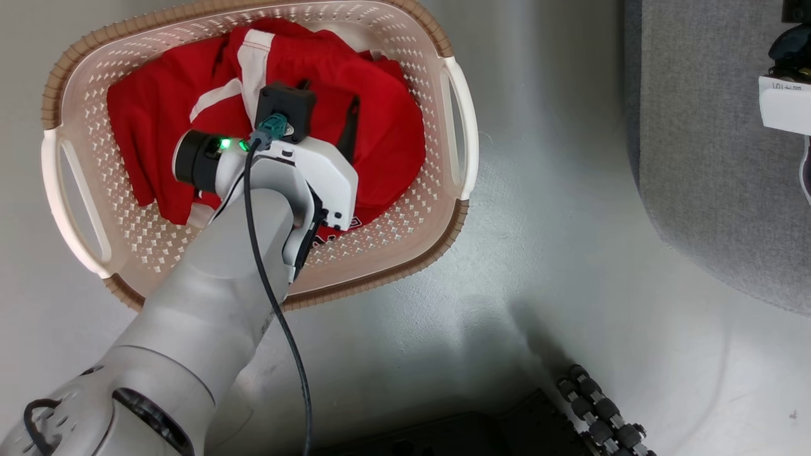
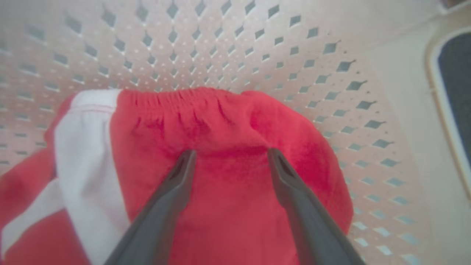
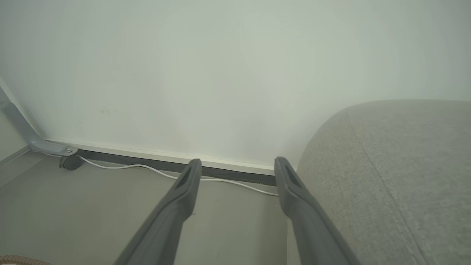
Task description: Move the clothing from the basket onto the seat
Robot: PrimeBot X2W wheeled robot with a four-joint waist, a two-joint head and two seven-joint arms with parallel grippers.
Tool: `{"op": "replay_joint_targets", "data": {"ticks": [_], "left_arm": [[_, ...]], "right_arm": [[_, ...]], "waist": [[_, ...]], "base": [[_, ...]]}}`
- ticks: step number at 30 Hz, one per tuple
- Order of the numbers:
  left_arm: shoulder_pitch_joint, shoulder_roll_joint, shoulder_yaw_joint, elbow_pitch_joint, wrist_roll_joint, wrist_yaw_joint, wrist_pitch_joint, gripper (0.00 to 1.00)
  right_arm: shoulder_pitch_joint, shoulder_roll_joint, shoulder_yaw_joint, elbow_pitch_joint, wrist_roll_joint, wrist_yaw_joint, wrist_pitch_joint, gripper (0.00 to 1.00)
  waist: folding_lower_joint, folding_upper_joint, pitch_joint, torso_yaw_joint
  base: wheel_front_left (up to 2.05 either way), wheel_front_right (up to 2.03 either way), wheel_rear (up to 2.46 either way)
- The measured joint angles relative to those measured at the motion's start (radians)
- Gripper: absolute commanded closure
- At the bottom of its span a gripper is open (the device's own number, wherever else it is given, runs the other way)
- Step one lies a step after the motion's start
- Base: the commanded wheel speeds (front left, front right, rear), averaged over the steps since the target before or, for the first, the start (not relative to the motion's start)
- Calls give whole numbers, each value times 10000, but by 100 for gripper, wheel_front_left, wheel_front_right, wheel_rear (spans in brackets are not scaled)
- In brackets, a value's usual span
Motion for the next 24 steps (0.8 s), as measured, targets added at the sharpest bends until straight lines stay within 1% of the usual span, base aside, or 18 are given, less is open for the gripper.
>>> {"op": "replay_joint_targets", "data": {"ticks": [6, 10, 11, 12, 18, 24], "left_arm": [[-228, 8, -857, 426, -454, 533, 401, 0], [-270, 15, -1409, 598, -614, 631, 790, 0], [-302, 17, -1519, 612, -665, 631, 802, 56], [-337, 23, -1638, 619, -665, 631, 769, 100], [-428, 23, -1977, 644, -961, 639, 520, 100], [-379, 23, -2011, 633, -1421, 698, 192, 100]], "right_arm": [[26, 35, -123, 46, 6, 0, 0, 0], [125, 35, -157, 56, 8, 0, 0, 0], [146, 35, -176, 71, 8, 0, 0, 0], [159, 35, -207, 75, 10, 0, 0, 0], [179, 17, -431, 261, 13, 0, 0, 0], [215, 25, -512, 324, 15, 0, 0, 0]], "waist": [[-1, 0, -49, -74], [-1, 0, -119, -101], [0, 0, -140, -105], [-1, 0, -158, -109], [-1, 0, -232, -35], [0, 0, -518, 59]], "base": [[0, 0, 0], [0, 0, 0], [0, 0, 0], [0, 0, 0], [0, 0, 0], [0, 0, 0]]}}
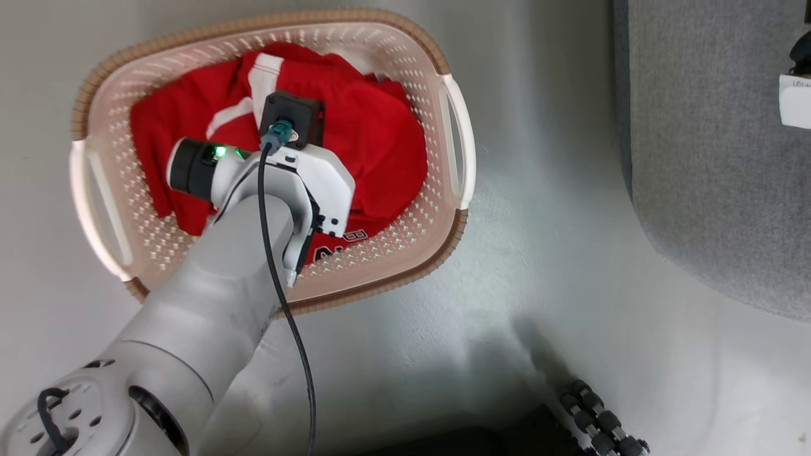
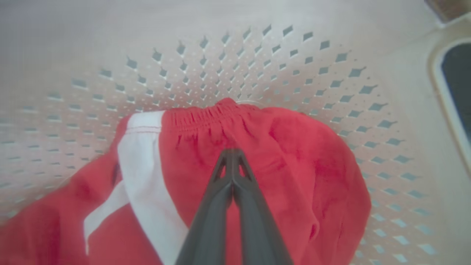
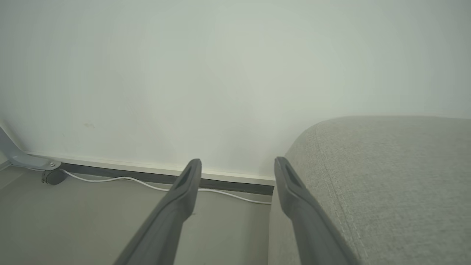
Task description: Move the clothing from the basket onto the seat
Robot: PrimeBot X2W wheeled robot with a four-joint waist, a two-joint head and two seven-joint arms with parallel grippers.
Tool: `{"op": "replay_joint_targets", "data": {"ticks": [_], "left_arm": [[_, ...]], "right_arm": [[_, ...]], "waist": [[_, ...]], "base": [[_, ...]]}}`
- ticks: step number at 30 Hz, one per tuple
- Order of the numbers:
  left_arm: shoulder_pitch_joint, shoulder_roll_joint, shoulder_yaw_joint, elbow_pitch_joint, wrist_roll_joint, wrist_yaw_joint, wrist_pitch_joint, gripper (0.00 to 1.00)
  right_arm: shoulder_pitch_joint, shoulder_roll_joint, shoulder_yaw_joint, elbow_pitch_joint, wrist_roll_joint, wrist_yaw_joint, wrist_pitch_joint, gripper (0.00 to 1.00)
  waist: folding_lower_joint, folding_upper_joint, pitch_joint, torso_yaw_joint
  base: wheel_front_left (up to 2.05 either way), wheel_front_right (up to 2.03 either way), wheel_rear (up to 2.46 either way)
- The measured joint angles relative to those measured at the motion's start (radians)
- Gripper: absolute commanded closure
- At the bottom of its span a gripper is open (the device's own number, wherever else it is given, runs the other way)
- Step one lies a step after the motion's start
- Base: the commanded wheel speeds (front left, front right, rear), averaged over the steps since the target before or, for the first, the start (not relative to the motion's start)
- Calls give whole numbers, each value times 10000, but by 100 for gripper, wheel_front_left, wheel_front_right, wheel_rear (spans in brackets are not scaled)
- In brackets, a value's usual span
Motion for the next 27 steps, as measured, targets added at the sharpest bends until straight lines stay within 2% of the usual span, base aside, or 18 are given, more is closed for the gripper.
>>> {"op": "replay_joint_targets", "data": {"ticks": [6, 7, 9, 10, 11, 16, 17, 18, 27], "left_arm": [[564, -8, 40, -545, -428, -4, -261, 100], [828, 0, 313, -899, -397, 10, -265, 100], [1011, -13, 755, -1325, -146, 38, -288, 100], [1258, -33, 1292, -1705, 324, 102, -290, 100], [1258, -33, 1292, -1705, 324, 102, -290, 100], [2387, -33, 2755, -2596, 1837, 100, -290, 100], [2654, -35, 3041, -2786, 2155, 98, -288, 57], [2945, -38, 3365, -3026, 2435, 98, -290, 0], [5079, -79, 5973, -4869, 4738, -128, -290, 0]], "right_arm": [[352, -209, -36, 272, -2, 0, 0, 0], [472, -284, -36, 322, -2, 0, 0, 0], [582, -303, -33, 387, -4, 0, 0, 0], [727, -303, -23, 499, -8, 0, 0, 0], [727, -303, -23, 499, -8, 0, 0, 0], [1200, -282, 77, 884, -12, 0, 0, 0], [1332, -270, 82, 963, -12, 0, 0, 0], [1478, -257, 92, 1034, -12, 0, 0, 0], [2784, 90, 67, 1678, -23, 0, 0, 0]], "waist": [[0, 0, -717, 312], [0, 0, -1013, 437], [0, 1, -1325, 567], [0, 0, -1655, 690], [0, 0, -1655, 690], [0, 0, -2589, 959], [0, 0, -2789, 1004], [0, 0, -2998, 1050], [0, 0, -4786, 1427]], "base": [[0, 0, 0], [0, 0, 0], [0, 0, 0], [0, 0, 0], [0, 0, 0], [0, 0, 0], [0, 0, 0], [0, 0, 0], [0, 0, 0]]}}
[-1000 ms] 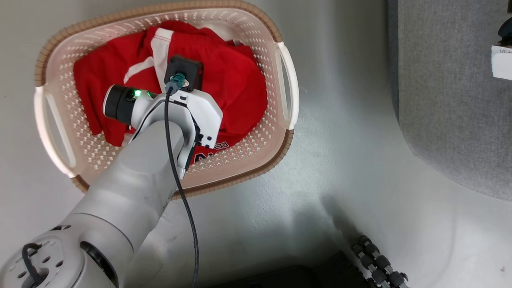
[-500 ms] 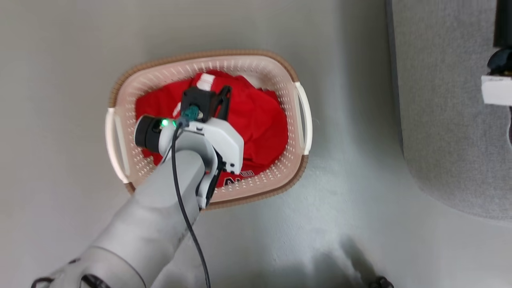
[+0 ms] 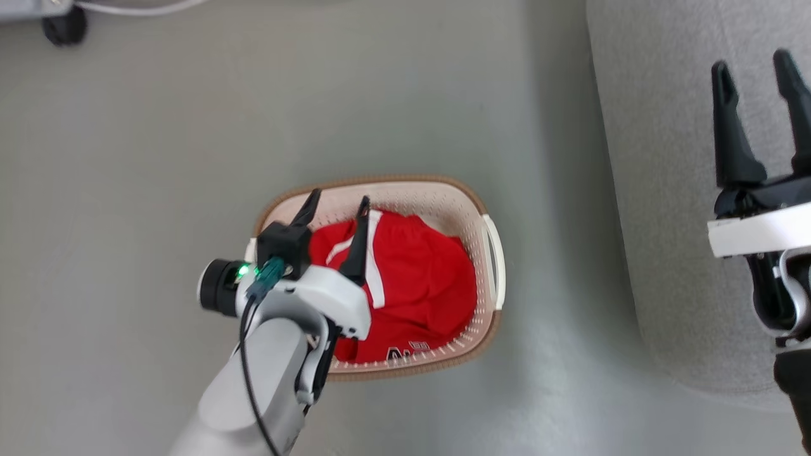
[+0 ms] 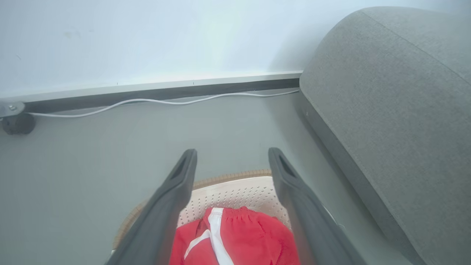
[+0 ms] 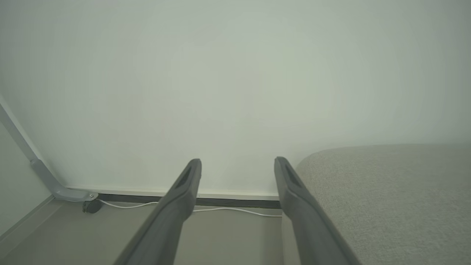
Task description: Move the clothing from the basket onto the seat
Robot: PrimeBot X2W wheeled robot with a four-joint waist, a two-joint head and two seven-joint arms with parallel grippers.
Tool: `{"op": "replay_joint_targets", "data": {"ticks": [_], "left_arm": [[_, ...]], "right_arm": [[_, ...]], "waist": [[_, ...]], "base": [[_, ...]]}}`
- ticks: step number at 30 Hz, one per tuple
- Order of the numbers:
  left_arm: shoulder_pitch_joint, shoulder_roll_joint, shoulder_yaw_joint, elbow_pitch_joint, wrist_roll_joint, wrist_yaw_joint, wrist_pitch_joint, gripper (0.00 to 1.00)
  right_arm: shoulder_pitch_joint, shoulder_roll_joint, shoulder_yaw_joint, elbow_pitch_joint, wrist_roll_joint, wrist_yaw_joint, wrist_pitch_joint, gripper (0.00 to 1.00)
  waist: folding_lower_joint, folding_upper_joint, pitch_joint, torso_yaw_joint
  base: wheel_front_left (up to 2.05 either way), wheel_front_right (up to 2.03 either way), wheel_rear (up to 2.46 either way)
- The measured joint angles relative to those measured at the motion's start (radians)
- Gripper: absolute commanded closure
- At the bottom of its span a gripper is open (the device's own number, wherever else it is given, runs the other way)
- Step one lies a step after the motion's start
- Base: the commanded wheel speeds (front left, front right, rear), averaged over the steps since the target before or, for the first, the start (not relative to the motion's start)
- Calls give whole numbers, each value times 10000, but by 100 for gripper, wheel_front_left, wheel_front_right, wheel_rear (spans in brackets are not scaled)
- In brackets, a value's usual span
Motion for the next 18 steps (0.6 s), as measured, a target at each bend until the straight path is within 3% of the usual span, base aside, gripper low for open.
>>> {"op": "replay_joint_targets", "data": {"ticks": [7, 18], "left_arm": [[2179, 0, 2832, -1808, 1670, -456, 0, 0], [3615, -6, 4395, -3055, 2619, -1026, -12, 0]], "right_arm": [[1102, 491, -165, 487, -31, 0, 0, 0], [2368, 878, -763, 706, -337, 0, 2, 0]], "waist": [[0, 0, -1780, 374], [0, 0, -3151, 653]], "base": [[0, 0, 0], [0, 0, 0]]}}
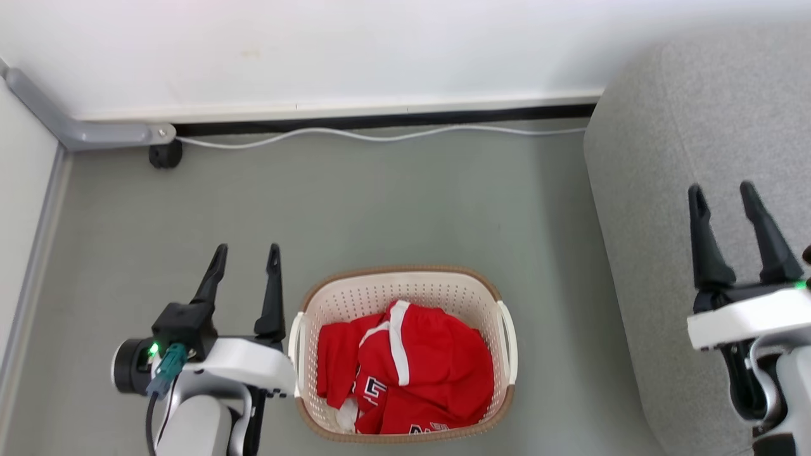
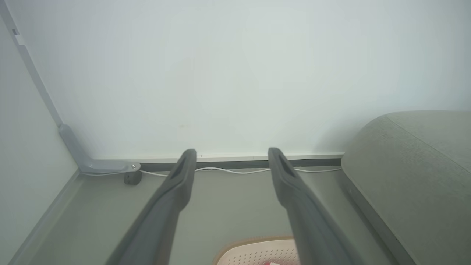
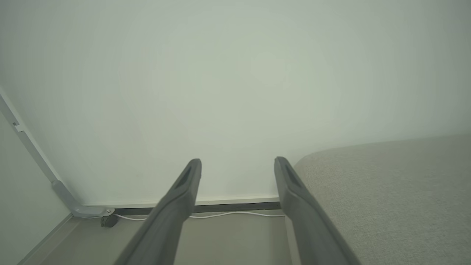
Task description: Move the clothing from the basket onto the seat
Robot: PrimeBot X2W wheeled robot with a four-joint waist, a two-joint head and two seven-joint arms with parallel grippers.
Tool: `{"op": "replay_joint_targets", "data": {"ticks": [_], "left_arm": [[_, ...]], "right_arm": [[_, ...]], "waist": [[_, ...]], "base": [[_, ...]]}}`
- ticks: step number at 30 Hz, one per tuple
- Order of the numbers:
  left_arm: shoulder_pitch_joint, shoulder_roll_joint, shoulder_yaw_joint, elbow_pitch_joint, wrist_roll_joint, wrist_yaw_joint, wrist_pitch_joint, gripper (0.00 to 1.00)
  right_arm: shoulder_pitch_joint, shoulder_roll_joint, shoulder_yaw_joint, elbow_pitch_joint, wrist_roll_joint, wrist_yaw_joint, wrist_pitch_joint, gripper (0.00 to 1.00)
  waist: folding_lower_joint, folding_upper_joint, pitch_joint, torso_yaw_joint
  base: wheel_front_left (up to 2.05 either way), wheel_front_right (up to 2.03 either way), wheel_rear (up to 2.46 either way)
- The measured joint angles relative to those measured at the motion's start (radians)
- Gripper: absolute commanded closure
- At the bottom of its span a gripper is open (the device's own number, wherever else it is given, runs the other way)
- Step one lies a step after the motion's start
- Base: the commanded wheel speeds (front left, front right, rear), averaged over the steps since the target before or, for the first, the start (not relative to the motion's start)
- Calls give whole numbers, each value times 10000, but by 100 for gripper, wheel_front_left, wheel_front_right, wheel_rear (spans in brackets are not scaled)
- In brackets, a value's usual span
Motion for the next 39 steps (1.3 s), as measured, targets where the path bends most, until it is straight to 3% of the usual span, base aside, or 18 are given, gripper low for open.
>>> {"op": "replay_joint_targets", "data": {"ticks": [9, 22, 31, 39], "left_arm": [[1013, 6, 796, -378, 418, -512, 0, 0], [2075, 12, 1452, -527, 696, -790, 0, 0], [2252, 15, 1620, -675, 708, -817, 0, 0], [2238, 29, 953, -222, 77, -633, 0, 0]], "right_arm": [[983, 366, -209, 207, -230, 0, 0, 0], [1795, 871, -518, 203, -738, 0, 2, 0], [1970, 863, -535, 190, -765, 0, 2, 0], [1823, 756, -472, -104, -698, 0, 2, 0]], "waist": [[0, 0, -997, 70], [0, 0, -2027, 5], [-1, 0, -1976, 2], [-1, 0, -1406, -21]], "base": [[0, 0, 0], [0, 0, 0], [0, 0, 0], [0, 0, 0]]}}
